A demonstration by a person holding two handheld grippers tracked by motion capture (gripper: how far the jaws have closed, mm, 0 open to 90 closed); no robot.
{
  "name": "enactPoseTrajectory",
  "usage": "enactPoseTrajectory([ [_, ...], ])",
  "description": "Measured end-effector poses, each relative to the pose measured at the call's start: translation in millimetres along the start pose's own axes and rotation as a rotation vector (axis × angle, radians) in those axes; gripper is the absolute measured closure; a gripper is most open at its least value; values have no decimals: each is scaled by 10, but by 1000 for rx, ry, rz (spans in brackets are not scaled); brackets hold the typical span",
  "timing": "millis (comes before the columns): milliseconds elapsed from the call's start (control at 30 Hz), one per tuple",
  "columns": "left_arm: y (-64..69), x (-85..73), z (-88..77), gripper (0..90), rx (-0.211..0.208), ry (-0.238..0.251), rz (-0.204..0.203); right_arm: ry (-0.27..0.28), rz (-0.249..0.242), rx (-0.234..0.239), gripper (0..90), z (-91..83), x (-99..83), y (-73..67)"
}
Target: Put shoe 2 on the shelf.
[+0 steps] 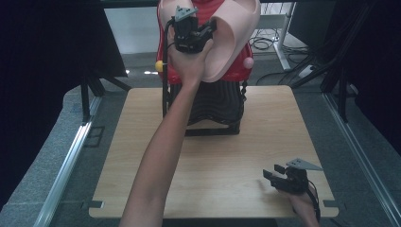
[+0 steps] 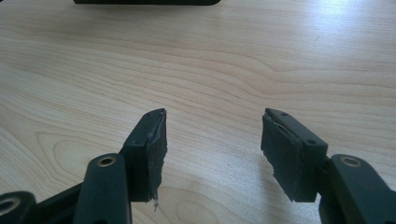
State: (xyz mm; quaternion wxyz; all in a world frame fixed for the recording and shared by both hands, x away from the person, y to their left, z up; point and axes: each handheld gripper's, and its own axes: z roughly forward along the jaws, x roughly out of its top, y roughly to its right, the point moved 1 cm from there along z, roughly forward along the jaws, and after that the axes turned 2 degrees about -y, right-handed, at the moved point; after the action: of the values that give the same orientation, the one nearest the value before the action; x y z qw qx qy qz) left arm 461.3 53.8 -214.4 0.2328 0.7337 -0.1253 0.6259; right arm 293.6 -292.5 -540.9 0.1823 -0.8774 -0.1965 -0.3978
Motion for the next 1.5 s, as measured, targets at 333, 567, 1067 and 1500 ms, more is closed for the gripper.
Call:
enactPoseTrajectory([
  [333,49,177,208,843,56,23,-9,3,-2,3,408,-15,1,-1],
  [567,62,210,334,842,88,31,-35,8,-2,8,408,-17,-4,-5],
  [1067,158,111,639,840,189,10,-9,8,3,14,408,-32,-21,-8],
  [1500,35,17,616,806,267,-9,-26,2,0,14,408,-11,-30,-32],
])
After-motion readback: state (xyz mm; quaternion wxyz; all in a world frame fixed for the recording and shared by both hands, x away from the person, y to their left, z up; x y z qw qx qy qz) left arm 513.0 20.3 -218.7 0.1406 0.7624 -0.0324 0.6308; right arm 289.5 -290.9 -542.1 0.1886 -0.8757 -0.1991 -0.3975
